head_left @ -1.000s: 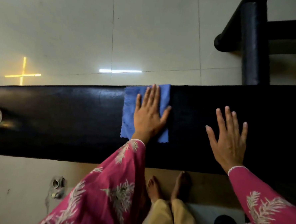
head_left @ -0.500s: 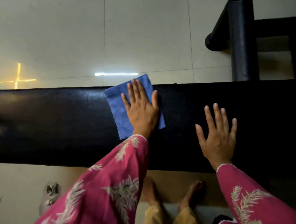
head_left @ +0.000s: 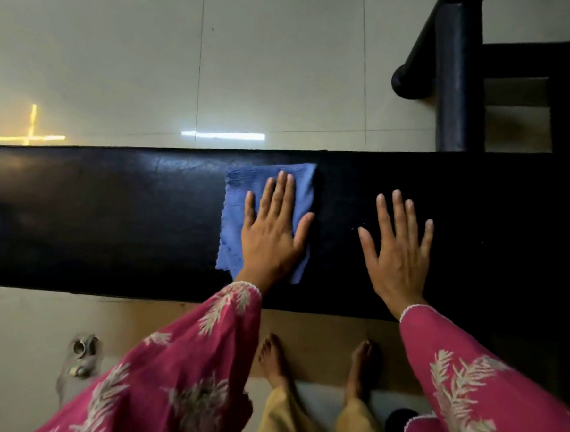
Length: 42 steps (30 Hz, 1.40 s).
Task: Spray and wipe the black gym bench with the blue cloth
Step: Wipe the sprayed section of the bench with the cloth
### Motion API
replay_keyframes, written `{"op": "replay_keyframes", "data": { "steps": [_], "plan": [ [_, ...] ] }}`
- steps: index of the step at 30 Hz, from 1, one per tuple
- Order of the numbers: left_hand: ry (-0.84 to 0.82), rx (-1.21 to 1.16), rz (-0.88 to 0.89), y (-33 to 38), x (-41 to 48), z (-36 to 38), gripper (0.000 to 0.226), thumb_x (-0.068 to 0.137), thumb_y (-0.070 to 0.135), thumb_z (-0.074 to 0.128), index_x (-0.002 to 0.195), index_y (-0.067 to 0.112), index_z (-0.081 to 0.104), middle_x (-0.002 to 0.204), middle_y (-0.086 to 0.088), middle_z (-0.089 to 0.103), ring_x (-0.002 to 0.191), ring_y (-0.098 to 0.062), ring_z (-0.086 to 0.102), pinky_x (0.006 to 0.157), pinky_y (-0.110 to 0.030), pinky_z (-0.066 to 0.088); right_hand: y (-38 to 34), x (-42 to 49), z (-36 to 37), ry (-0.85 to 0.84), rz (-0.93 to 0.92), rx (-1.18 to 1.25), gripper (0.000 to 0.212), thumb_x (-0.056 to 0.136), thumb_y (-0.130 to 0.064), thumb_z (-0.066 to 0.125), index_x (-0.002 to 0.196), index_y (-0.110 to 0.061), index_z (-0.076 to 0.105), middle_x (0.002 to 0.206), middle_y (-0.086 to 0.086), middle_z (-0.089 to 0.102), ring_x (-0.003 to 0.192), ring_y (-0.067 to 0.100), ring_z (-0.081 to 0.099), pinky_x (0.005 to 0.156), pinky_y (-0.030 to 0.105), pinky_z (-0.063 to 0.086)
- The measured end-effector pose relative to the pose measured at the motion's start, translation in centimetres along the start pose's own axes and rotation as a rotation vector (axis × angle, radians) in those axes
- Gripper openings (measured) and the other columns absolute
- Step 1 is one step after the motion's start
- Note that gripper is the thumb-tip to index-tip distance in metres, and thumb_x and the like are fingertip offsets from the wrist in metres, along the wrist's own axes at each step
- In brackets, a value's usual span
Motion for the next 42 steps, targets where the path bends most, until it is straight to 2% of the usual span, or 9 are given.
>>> {"op": "replay_keyframes", "data": {
  "steps": [5, 10, 18, 23, 28, 33, 35, 39, 42],
  "plan": [
    [0.071, -0.086, -0.453, -0.7, 0.2, 0.3, 0.079, 0.085, 0.06, 0.008, 0.148, 0.012, 0.007, 0.158, -0.002, 0.009, 0.145, -0.015, 0.002, 0.114, -0.042, -0.01, 1.2, 0.2, -0.9, -0.048, -0.113, -0.002, 0.064, 0.091, -0.053, 0.018, 0.146, -0.02, 0.02, 0.155, 0.004, 0.017, 0.142, 0.024, 0.016, 0.113, 0.05, 0.01],
    [-0.065, -0.023, -0.054, 1.5, -3.2, 0.7, 0.077, 0.089, 0.063, 0.007, 0.148, 0.014, 0.008, 0.157, -0.002, 0.009, 0.142, -0.012, -0.001, 0.115, -0.04, -0.01, 2.3, -1.1, -1.1, -0.059, -0.063, -0.026, 0.063, 0.09, -0.052, 0.018, 0.146, -0.021, 0.018, 0.155, 0.004, 0.019, 0.142, 0.024, 0.018, 0.113, 0.05, 0.012],
    [-0.021, -0.035, 0.146, 1.0, -1.1, 0.1, 0.076, 0.091, 0.062, 0.008, 0.148, 0.011, 0.015, 0.156, -0.003, 0.015, 0.142, -0.012, 0.008, 0.116, -0.038, 0.0, 5.5, -2.3, -0.9, -0.058, -0.083, -0.073, 0.064, 0.092, -0.057, 0.004, 0.146, -0.024, 0.013, 0.155, 0.003, 0.016, 0.142, 0.022, 0.016, 0.113, 0.049, 0.012],
    [0.038, -0.098, -0.28, 4.5, 0.5, 0.7, 0.077, 0.088, 0.058, 0.006, 0.148, 0.009, 0.009, 0.157, -0.006, 0.01, 0.145, -0.017, 0.005, 0.116, -0.039, -0.005, 5.2, -2.2, -0.7, -0.029, -0.061, -0.071, 0.061, 0.093, -0.055, 0.007, 0.146, -0.025, 0.015, 0.154, 0.003, 0.019, 0.141, 0.02, 0.015, 0.113, 0.047, 0.01],
    [-0.021, -0.008, 0.285, 3.8, -0.8, 1.0, 0.07, 0.094, 0.055, 0.016, 0.146, 0.008, 0.025, 0.153, -0.007, 0.025, 0.141, -0.017, 0.02, 0.115, -0.038, 0.007, 5.3, -2.2, -0.7, -0.012, -0.061, -0.078, 0.06, 0.094, -0.054, 0.008, 0.145, -0.024, 0.019, 0.153, 0.003, 0.022, 0.14, 0.02, 0.018, 0.113, 0.047, 0.013],
    [0.031, -0.051, -0.291, 4.1, 3.8, 0.7, 0.07, 0.094, 0.054, 0.018, 0.148, 0.011, 0.006, 0.158, -0.004, 0.007, 0.145, -0.016, 0.002, 0.117, -0.039, -0.006, 5.2, -2.2, -0.5, 0.007, -0.075, -0.087, 0.058, 0.094, -0.051, 0.014, 0.145, -0.024, 0.021, 0.153, 0.003, 0.022, 0.14, 0.021, 0.019, 0.113, 0.047, 0.013],
    [-0.017, -0.059, -0.224, 6.3, 3.8, 0.8, 0.073, 0.094, 0.056, 0.018, 0.148, 0.01, 0.003, 0.158, -0.005, 0.003, 0.145, -0.016, -0.001, 0.116, -0.039, -0.009, 5.2, -2.2, -0.4, 0.016, -0.072, -0.091, 0.057, 0.093, -0.049, 0.02, 0.145, -0.024, 0.021, 0.153, 0.003, 0.023, 0.14, 0.02, 0.019, 0.112, 0.046, 0.012],
    [-0.049, 0.014, 0.226, 4.2, 3.7, 0.5, 0.076, 0.089, 0.06, 0.017, 0.148, 0.013, 0.015, 0.156, -0.003, 0.018, 0.144, -0.015, 0.012, 0.116, -0.038, 0.0, 5.3, -2.2, -0.4, 0.026, -0.068, -0.094, 0.058, 0.094, -0.05, 0.018, 0.145, -0.024, 0.022, 0.153, 0.003, 0.023, 0.14, 0.02, 0.019, 0.112, 0.046, 0.011],
    [0.019, -0.03, -0.149, 3.2, 5.5, 0.3, 0.071, 0.093, 0.058, 0.022, 0.149, 0.015, 0.011, 0.157, -0.002, 0.015, 0.144, -0.015, 0.007, 0.117, -0.04, -0.004, 5.3, -2.2, -0.2, 0.038, -0.072, -0.099, 0.058, 0.093, -0.049, 0.022, 0.145, -0.024, 0.021, 0.153, 0.003, 0.024, 0.14, 0.02, 0.02, 0.112, 0.047, 0.014]
  ]
}}
Point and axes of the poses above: each hand's wrist, its own x-axis towards the middle knuckle, its own z-axis out of the palm, y = z × x, the point moved 2 cm from there along x, towards the middle knuckle
